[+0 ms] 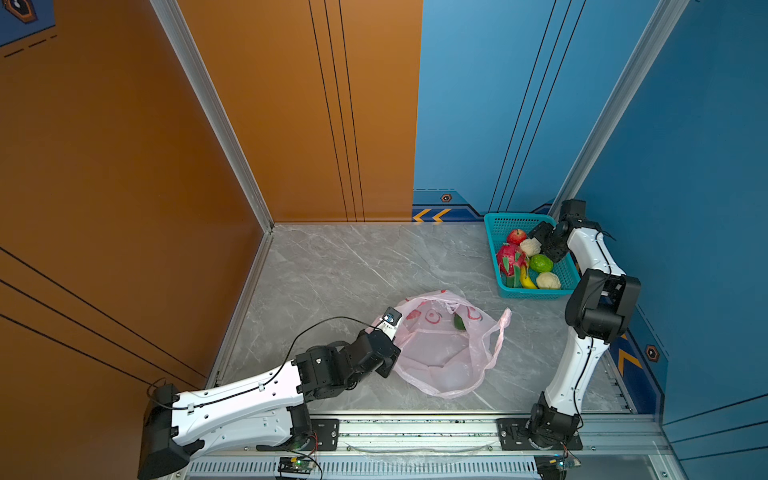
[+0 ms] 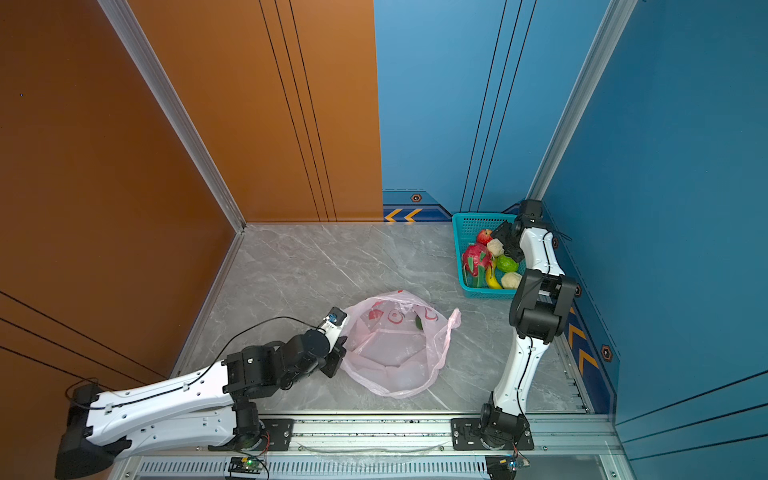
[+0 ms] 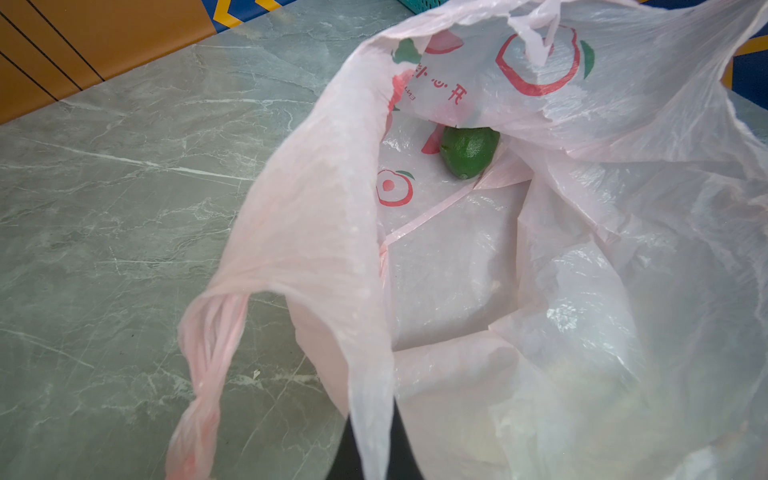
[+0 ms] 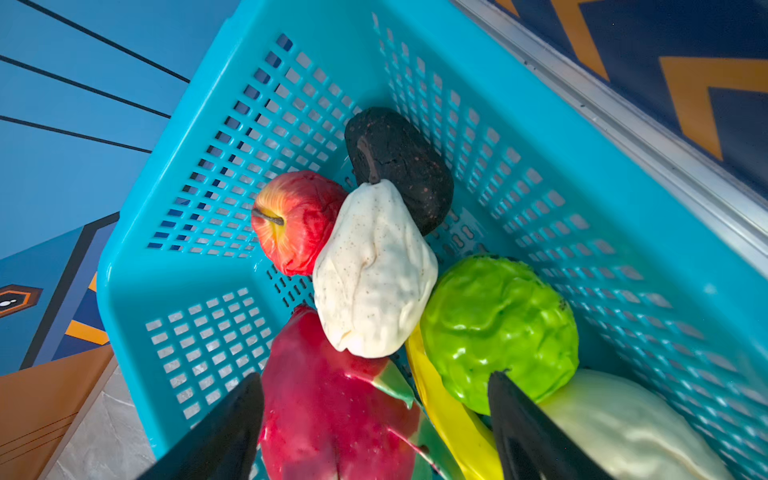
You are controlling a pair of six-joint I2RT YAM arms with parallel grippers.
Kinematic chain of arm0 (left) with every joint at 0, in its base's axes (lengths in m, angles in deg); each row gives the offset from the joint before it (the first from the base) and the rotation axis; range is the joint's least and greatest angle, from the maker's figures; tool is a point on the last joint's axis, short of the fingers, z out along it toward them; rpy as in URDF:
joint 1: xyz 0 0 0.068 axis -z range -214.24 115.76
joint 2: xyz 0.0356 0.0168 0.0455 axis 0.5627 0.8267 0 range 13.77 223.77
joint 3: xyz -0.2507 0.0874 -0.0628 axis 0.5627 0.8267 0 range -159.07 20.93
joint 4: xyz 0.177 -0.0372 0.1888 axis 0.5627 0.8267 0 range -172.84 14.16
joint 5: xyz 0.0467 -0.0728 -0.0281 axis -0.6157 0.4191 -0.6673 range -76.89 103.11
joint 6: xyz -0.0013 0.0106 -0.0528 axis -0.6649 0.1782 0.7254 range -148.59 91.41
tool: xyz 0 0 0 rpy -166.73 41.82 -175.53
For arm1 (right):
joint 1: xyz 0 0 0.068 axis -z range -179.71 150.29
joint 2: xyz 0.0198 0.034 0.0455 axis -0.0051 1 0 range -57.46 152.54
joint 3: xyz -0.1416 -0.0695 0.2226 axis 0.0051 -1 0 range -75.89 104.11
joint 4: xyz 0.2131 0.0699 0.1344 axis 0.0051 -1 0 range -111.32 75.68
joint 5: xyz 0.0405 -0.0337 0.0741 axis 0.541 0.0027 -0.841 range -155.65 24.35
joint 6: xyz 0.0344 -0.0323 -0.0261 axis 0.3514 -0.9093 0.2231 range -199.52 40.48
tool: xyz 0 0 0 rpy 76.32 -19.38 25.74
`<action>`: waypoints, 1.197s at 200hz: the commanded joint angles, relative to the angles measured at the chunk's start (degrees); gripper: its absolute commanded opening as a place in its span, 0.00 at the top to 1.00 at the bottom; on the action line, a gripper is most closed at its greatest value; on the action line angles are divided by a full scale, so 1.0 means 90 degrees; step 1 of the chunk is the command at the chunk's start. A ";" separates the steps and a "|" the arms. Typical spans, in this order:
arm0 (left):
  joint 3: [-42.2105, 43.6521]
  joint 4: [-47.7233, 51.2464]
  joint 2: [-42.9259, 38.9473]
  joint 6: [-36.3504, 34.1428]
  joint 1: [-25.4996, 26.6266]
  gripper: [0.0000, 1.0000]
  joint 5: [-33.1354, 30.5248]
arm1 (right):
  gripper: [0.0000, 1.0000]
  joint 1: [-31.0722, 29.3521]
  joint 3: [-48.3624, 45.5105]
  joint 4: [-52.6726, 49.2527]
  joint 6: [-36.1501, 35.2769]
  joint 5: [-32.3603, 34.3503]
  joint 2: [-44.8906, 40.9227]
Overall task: Untie the knot of the plastic bag and take out the fruit
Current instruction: 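Lower the pear into the basket and open the right gripper, then move the right gripper back from the basket over the bag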
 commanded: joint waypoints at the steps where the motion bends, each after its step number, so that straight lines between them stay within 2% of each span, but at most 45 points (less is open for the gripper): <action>1: -0.0200 0.0145 -0.0041 0.0061 0.0087 1.00 -0.0211 | 0.14 -0.0054 -0.0176 -0.0246 -0.0194 0.0124 -0.0604; 56: -0.0166 0.0218 -0.0100 0.0129 0.0141 1.00 -0.0278 | 0.05 -0.0349 -0.1218 -0.0415 -0.0270 -0.0136 -0.1766; 71: -0.0158 0.0237 -0.0151 0.0149 0.0157 1.00 -0.0318 | 0.00 -0.0576 -0.1429 -0.0595 -0.0346 -0.0086 -0.2147; 112: -0.0171 0.0378 -0.0250 0.0194 0.0236 1.00 -0.0416 | 0.00 -0.1354 -0.1866 -0.1179 -0.0375 -0.0111 -0.3187; 167: -0.0189 0.0678 -0.0470 0.0357 0.0405 1.00 -0.0589 | 0.00 -0.2940 -0.1983 -0.2108 -0.0129 0.0105 -0.4475; 239: -0.0268 0.1000 -0.0521 0.0553 0.0657 1.00 -0.0764 | 0.00 -0.5740 -0.1902 -0.2729 0.0894 0.0901 -0.5355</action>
